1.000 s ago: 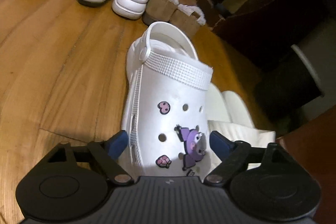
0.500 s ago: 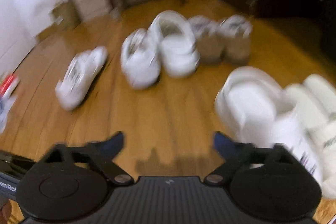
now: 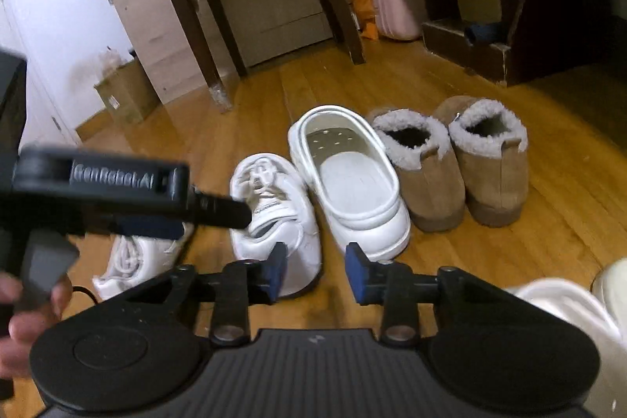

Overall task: Organize scattered shoes
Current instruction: 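Reach the left gripper to the second white Croc and close on it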

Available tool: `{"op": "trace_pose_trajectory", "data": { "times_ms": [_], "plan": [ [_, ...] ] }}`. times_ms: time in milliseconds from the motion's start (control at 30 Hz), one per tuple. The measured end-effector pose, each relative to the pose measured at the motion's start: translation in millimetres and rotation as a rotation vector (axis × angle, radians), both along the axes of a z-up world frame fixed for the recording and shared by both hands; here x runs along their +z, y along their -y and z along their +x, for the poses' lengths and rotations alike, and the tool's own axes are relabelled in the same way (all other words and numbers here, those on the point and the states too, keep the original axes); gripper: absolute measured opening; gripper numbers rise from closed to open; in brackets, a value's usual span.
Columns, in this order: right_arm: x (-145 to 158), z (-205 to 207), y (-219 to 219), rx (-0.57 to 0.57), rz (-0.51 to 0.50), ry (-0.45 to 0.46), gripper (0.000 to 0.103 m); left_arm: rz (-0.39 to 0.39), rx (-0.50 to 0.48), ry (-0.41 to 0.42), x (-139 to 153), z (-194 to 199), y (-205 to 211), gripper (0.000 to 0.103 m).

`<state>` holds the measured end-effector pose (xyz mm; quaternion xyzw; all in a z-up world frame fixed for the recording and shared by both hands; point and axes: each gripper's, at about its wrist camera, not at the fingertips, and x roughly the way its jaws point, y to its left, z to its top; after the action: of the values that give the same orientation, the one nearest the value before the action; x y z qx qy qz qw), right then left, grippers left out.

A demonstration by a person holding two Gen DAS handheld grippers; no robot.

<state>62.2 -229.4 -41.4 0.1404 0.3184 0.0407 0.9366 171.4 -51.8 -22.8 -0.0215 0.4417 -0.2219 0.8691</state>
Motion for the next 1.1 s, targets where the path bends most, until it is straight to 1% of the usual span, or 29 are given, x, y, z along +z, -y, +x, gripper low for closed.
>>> {"op": "trace_pose_trajectory", "data": {
  "times_ms": [33, 100, 133, 167, 200, 233, 333, 367, 433, 500, 567, 600, 633, 667, 700, 733, 767, 833, 867, 900, 967, 1000, 1033, 1100],
  "plan": [
    [-1, 4, 3, -0.002, -0.004, -0.003, 0.074, 0.034, -0.005, 0.038, 0, 12, 10, 0.086],
    [-3, 11, 9, -0.007, -0.012, -0.008, 0.074, 0.075, -0.021, 0.072, -2, 27, 24, 0.086],
    [-4, 13, 11, 0.000, -0.010, -0.013, 0.074, 0.108, -0.037, 0.092, -5, 38, 34, 0.076],
    [-6, 20, 16, 0.035, 0.008, -0.010, 0.072, 0.145, -0.044, 0.101, -9, 46, 42, 0.061],
    [-6, 21, 17, 0.047, 0.011, -0.005, 0.067, 0.250, -0.049, 0.094, -18, 60, 58, 0.039],
    [-6, 21, 17, 0.060, 0.015, -0.001, 0.066, 0.294, -0.062, 0.087, -25, 69, 68, 0.040],
    [-6, 32, 21, 0.044, 0.030, 0.013, 0.066, 0.250, -0.082, 0.050, -35, 87, 77, 0.042],
    [-11, 34, 24, 0.021, 0.058, 0.027, 0.066, 0.245, -0.080, 0.045, -36, 90, 79, 0.042],
    [-20, 37, 27, -0.006, 0.097, 0.038, 0.066, 0.260, -0.094, 0.071, -39, 95, 87, 0.042],
    [-28, 41, 23, 0.000, 0.097, 0.006, 0.066, 0.313, -0.104, 0.103, -45, 99, 96, 0.044],
    [-34, 43, 20, 0.005, 0.097, -0.017, 0.066, 0.391, -0.109, 0.097, -57, 109, 104, 0.045],
    [-36, 44, 18, 0.007, 0.097, -0.024, 0.066, 0.433, -0.103, 0.085, -65, 115, 108, 0.044],
    [-37, 45, 17, 0.009, 0.096, -0.031, 0.066, 0.451, -0.096, 0.086, -69, 118, 109, 0.040],
    [-37, 45, 16, 0.014, 0.099, -0.038, 0.068, 0.456, -0.087, 0.095, -69, 120, 109, 0.037],
    [-37, 45, 15, 0.019, 0.101, -0.046, 0.071, 0.461, -0.069, 0.113, -70, 120, 108, 0.029],
    [-36, 45, 16, 0.017, 0.110, -0.052, 0.074, 0.465, -0.052, 0.134, -70, 120, 107, 0.025],
    [-35, 45, 17, 0.015, 0.118, -0.059, 0.077, 0.457, -0.038, 0.134, -69, 119, 105, 0.023],
    [-34, 45, 19, 0.011, 0.137, -0.075, 0.078, 0.432, -0.011, 0.112, -66, 117, 102, 0.020],
    [-35, 48, 21, 0.030, 0.180, -0.124, 0.082, 0.419, 0.002, 0.101, -65, 116, 100, 0.019],
    [-36, 51, 24, 0.048, 0.221, -0.171, 0.082, 0.411, 0.009, 0.095, -64, 115, 99, 0.017],
    [-34, 49, 27, 0.055, 0.254, -0.196, 0.082, 0.386, 0.028, 0.085, -62, 111, 95, 0.014],
    [-32, 49, 29, 0.061, 0.274, -0.213, 0.083, 0.365, 0.039, 0.079, -61, 107, 91, 0.014],
    [-30, 48, 31, 0.066, 0.292, -0.230, 0.083, 0.326, 0.050, 0.068, -59, 100, 85, 0.014],
    [-18, 44, 30, 0.045, 0.225, -0.215, 0.087, 0.293, 0.057, 0.063, -55, 91, 79, 0.014]
  ]
}}
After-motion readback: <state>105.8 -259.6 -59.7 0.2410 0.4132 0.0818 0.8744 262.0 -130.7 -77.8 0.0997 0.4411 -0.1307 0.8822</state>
